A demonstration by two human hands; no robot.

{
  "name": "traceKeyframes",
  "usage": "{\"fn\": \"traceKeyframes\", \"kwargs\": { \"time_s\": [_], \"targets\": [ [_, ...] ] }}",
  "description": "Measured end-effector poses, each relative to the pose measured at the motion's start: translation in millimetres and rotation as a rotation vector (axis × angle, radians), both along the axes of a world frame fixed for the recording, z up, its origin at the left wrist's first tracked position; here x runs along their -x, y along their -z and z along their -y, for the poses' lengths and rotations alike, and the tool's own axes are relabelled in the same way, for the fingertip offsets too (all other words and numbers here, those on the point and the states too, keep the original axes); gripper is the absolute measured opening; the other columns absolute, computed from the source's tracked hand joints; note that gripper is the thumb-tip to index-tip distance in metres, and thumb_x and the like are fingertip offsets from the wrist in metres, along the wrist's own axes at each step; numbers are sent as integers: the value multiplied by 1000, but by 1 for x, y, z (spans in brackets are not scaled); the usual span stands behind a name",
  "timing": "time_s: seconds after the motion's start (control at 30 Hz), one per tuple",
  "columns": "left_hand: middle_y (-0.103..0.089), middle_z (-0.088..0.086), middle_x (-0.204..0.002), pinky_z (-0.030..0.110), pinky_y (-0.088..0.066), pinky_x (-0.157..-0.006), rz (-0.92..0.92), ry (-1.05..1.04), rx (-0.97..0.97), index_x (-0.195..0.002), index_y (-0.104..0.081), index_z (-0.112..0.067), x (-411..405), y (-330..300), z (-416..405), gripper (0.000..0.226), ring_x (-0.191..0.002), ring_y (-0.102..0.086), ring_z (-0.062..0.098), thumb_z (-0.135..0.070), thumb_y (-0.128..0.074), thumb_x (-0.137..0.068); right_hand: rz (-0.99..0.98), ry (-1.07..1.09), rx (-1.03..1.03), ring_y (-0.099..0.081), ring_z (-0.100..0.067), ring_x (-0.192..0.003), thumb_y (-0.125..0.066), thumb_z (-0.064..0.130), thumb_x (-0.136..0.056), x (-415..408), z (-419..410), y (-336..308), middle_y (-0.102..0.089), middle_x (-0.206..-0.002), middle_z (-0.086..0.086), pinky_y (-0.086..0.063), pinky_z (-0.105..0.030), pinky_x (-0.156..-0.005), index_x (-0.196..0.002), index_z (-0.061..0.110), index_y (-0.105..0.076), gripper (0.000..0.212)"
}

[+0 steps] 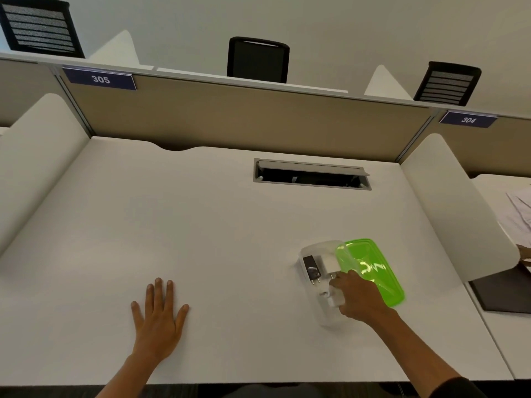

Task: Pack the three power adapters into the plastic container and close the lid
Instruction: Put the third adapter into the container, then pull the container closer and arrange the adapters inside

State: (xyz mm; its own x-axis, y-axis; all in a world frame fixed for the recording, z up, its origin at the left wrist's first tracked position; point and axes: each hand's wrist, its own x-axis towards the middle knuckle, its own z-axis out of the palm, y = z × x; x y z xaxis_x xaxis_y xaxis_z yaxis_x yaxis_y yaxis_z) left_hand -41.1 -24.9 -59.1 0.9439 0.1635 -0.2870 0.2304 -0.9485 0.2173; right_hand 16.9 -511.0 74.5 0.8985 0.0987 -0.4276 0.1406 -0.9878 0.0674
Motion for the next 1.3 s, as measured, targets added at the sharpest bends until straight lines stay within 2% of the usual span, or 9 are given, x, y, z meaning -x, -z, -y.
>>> {"fn": "traceKeyframes", "kwargs": {
  "time_s": [0.2,0.4,0.6,0.7,0.8,0.93,1.1,1.2,1.3],
  "targets": [
    [10,8,-178,66,-3,-129,9,9,5,-167,5,-16,0,-4,1,104,-166,5,28,-78,18,-85,-43,-39,24,-48,-15,-138,-74,33,-81,0,-5,6,-53,-141,13,-57,-38,-96,-140,39,-57,61],
    [14,7,-178,66,-3,-130,-3,0,-5,-167,10,-16,0,-4,1,96,-166,9,28,-73,6,-89,-56,-3,26,-51,-16,-137,-76,34,-81,2,-8,11,-50,-142,8,-56,-37,-99,-142,37,-55,65],
    [11,7,-178,65,-3,-130,7,1,-2,-167,7,-16,1,-3,1,99,-166,7,28,-75,11,-88,-65,37,-20,-56,-18,-132,-80,32,-78,2,-5,15,-47,-145,4,-56,-36,-98,-145,36,-54,71],
    [11,8,-179,66,-4,-130,14,-3,-5,-167,7,-16,1,-2,1,97,-166,7,28,-73,6,-89,-68,61,-78,-50,-17,-139,-83,36,-76,2,-1,16,-42,-151,6,-54,-36,-102,-149,36,-51,80],
    [14,7,-178,67,-2,-130,16,-11,-9,-166,11,-16,1,-2,3,102,-166,10,28,-77,16,-85,-18,85,-151,-40,-14,-146,-82,39,-78,3,4,17,-42,-153,11,-52,-34,-104,-150,36,-49,79],
    [10,13,-178,68,-1,-129,16,-31,39,-168,3,-12,-7,-9,15,123,-166,11,34,-84,30,-72,194,131,-265,-50,-15,-134,-78,45,-83,12,10,16,-55,-136,14,-56,-31,-92,-141,36,-58,63],
    [-34,11,-172,62,-4,-131,153,166,150,-164,-34,-11,-27,-35,62,114,-165,-17,32,-83,8,-86,507,244,-366,-61,-29,-109,-89,32,-77,27,18,20,-68,-110,-1,-60,-43,-80,-119,18,-76,46],
    [-61,5,-152,54,-23,-129,233,227,233,-155,-50,-15,-44,-54,110,91,-150,-50,26,-76,-18,-96,559,370,-382,-55,-33,-110,-86,25,-80,34,25,26,-67,-117,-6,-57,-50,-87,-124,13,-72,47],
    [-70,1,-136,38,-49,-113,171,160,518,-154,-51,-18,-65,-75,162,68,-122,-69,18,-57,-56,-99,551,503,-400,-49,-35,-115,-80,20,-86,41,33,34,-61,-125,-11,-52,-50,-95,-131,12,-67,48]
  ]
}}
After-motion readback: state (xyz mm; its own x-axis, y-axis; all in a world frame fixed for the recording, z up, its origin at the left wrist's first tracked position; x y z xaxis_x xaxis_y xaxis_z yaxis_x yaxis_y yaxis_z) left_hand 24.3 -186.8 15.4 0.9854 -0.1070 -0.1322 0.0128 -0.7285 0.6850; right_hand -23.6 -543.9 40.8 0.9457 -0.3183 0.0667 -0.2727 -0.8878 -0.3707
